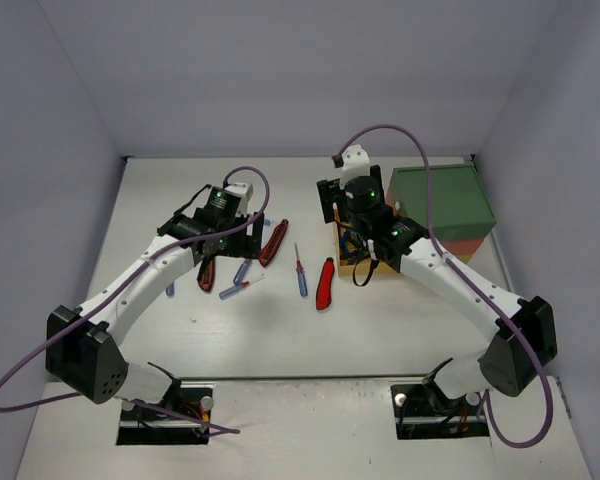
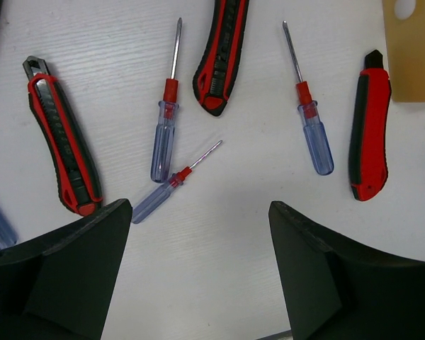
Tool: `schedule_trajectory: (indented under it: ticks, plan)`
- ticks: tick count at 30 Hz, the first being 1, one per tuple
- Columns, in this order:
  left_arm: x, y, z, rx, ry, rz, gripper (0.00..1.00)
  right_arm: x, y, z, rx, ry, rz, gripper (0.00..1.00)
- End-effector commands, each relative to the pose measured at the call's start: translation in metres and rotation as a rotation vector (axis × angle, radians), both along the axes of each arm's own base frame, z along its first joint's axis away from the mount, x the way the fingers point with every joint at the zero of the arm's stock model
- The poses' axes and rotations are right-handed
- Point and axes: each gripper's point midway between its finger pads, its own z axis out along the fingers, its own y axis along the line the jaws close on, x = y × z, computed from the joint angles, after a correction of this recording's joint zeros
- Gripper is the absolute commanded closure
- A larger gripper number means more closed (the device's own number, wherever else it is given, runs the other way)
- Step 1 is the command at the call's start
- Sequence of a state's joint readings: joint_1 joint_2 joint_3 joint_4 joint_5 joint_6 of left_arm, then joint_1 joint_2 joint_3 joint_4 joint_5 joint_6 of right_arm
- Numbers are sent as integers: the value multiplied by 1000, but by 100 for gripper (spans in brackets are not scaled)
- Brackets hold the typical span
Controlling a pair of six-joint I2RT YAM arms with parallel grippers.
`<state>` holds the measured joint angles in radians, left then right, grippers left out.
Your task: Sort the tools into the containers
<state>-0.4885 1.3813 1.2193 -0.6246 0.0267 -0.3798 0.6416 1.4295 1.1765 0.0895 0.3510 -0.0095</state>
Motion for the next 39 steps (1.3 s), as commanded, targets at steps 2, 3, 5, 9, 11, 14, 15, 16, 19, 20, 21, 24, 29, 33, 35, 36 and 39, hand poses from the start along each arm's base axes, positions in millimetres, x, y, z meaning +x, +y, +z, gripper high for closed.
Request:
schedule_trajectory:
  ticks: [2,3,5,9,11,14,15,16,19,20,21,24,29,33,35,36,39]
  plan:
    - [18,-19,38,-83,-85,-18,25,-9,-10,54,203,-57,9,23]
    - [20,-20,38,-82,-85,-20,25,-8,-20,61,226,-67,-7,23]
    - [21,-22,36,-78,-81,-26,25,-4,-49,72,265,-90,-64,23]
    - [22,-30,34,-81,-68,-47,25,-5,-92,86,281,-117,-150,21]
    - [22,-36,31,-81,-58,-56,25,-3,-115,85,278,-118,-198,20]
    - [23,-46,27,-76,-49,-79,26,-1,-160,72,283,-72,-282,20]
    - [23,-48,28,-79,-50,-85,26,-1,-174,69,298,-61,-306,20]
    - [24,-50,28,-77,-49,-89,26,-1,-183,68,313,-59,-327,20]
    - [26,-60,25,-78,-53,-112,26,-4,-207,65,336,-58,-394,19]
    - [27,-62,26,-79,-57,-116,26,-5,-222,64,340,-60,-430,19]
    - [29,-66,24,-81,-58,-123,26,-5,-235,64,363,-60,-463,19]
    - [34,-81,21,-92,-55,-147,26,-5,-263,61,423,-50,-514,16]
    - [47,-108,15,-110,-60,-179,27,2,-271,36,433,17,-536,12]
    - [54,-129,6,-105,-53,-219,29,11,-271,11,486,94,-512,12]
    - [59,-138,1,-105,-57,-233,30,12,-270,7,487,107,-506,12]
    - [62,-144,-3,-112,-56,-241,30,13,-271,4,484,115,-505,12]
    - [68,-159,-16,-135,-50,-261,33,14,-272,-2,473,128,-506,12]
